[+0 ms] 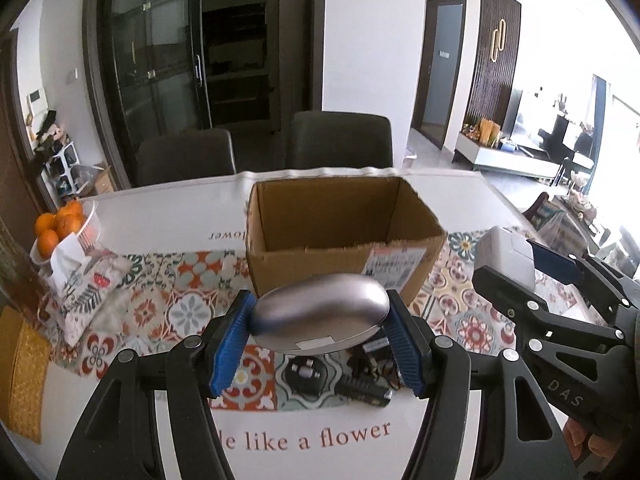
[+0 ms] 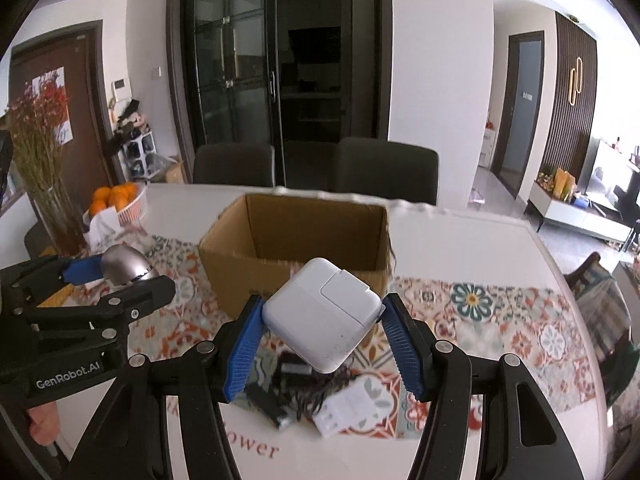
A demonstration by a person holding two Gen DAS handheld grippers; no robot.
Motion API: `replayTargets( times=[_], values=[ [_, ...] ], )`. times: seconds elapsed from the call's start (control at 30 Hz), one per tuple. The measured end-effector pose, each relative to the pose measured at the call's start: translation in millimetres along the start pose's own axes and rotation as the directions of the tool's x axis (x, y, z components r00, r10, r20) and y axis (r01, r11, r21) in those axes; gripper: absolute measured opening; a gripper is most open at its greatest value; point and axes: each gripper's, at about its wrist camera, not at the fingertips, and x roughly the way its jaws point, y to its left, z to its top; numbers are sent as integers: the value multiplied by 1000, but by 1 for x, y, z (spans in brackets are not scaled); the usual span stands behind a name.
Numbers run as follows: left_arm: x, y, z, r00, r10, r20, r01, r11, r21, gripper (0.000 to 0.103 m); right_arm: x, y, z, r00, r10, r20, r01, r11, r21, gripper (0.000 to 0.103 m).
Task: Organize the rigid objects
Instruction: 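Carry the silver device and white charger over the box with both grippers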
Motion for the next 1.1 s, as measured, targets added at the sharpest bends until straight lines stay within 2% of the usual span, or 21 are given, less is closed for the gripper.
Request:
replayTargets(
  times=[0.33, 0.63, 0.93, 1.1],
  values=[
    [14, 11, 42, 1000, -11, 16, 11, 1000, 25, 64, 22, -1, 47, 1000, -2, 25, 2, 1000, -10, 60],
    [44, 15, 87, 1000, -21, 3, 21, 999, 49, 64, 64, -14, 83, 998, 38, -50, -37, 999, 11, 60],
    [91, 19, 112, 996, -10, -86, 14, 999, 46, 64, 120, -27, 100, 984, 51, -168, -48, 999, 25, 60],
    [124, 21, 117, 986, -4, -169, 13, 999, 50, 64, 150, -34, 101, 970, 35, -241, -30, 999, 26, 60]
  ],
)
